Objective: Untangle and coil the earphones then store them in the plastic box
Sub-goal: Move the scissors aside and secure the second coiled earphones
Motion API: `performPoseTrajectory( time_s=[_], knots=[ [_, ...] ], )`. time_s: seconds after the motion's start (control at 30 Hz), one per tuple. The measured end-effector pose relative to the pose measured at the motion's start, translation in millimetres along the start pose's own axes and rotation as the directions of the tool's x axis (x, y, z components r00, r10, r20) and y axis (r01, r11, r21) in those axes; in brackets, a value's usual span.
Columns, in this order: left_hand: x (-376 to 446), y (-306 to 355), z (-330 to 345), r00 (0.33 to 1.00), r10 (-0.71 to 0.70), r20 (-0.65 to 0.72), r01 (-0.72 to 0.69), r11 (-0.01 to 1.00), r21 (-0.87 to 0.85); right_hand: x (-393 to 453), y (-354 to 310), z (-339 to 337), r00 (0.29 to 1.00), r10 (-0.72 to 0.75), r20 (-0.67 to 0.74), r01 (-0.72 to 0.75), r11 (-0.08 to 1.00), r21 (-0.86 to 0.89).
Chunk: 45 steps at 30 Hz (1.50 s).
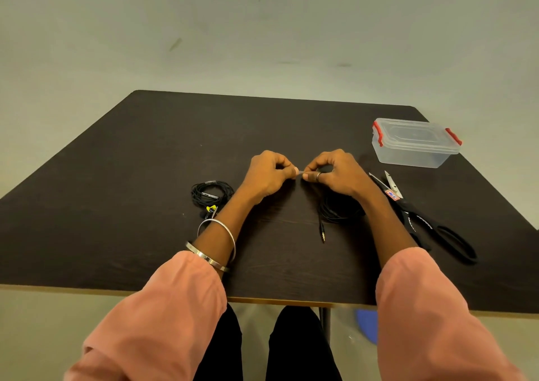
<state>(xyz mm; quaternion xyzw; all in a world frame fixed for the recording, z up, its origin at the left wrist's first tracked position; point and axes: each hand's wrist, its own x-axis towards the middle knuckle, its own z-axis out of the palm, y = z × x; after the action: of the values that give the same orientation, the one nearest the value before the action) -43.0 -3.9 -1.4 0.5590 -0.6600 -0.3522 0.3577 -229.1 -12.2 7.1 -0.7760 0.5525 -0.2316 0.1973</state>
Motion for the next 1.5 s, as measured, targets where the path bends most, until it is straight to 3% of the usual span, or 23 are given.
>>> performPoseTrajectory(
  time_s=[0.13,0.53,0.87,1.03,1.13,1.2,1.27,1.33,1.5],
  knots=[
    [-1,2,1,1.000,-0.013,-0.028,0.013,1.000,0.009,-5,-2,-7,1.000,0.005,0.024,-0.008,0.992,0.127],
    [3,2,5,0.998,-0.046,-0.048,0.047,0.999,0.015,-10,5,-18,0.987,0.147,0.058,-0.157,0.948,0.275],
    [2,2,10,0.995,-0.030,-0.094,0.038,0.996,0.086,-12,-6,-32,0.979,0.145,0.140,-0.162,0.980,0.115],
    [-3,0,11,0.991,0.035,-0.131,-0.013,0.986,0.163,-38,-16,-54,0.988,0.149,-0.036,-0.146,0.986,0.086],
    [-7,-1,11,0.988,0.054,-0.148,-0.027,0.983,0.181,-69,-9,-78,0.927,0.325,-0.190,-0.341,0.938,-0.060],
    [-9,0,13,0.984,0.051,-0.172,-0.025,0.988,0.149,-95,-4,-87,0.827,0.497,-0.262,-0.546,0.820,-0.169],
    [-10,1,16,0.981,0.041,-0.188,-0.014,0.990,0.143,-118,-7,-87,0.747,0.626,-0.223,-0.664,0.686,-0.297],
    [-11,3,20,0.979,0.046,-0.197,-0.014,0.987,0.158,-132,-11,-81,0.705,0.694,-0.145,-0.696,0.637,-0.331],
    [-19,4,23,0.972,0.073,-0.223,-0.031,0.982,0.184,-142,-10,-69,0.702,0.703,-0.110,-0.692,0.638,-0.339]
  ],
)
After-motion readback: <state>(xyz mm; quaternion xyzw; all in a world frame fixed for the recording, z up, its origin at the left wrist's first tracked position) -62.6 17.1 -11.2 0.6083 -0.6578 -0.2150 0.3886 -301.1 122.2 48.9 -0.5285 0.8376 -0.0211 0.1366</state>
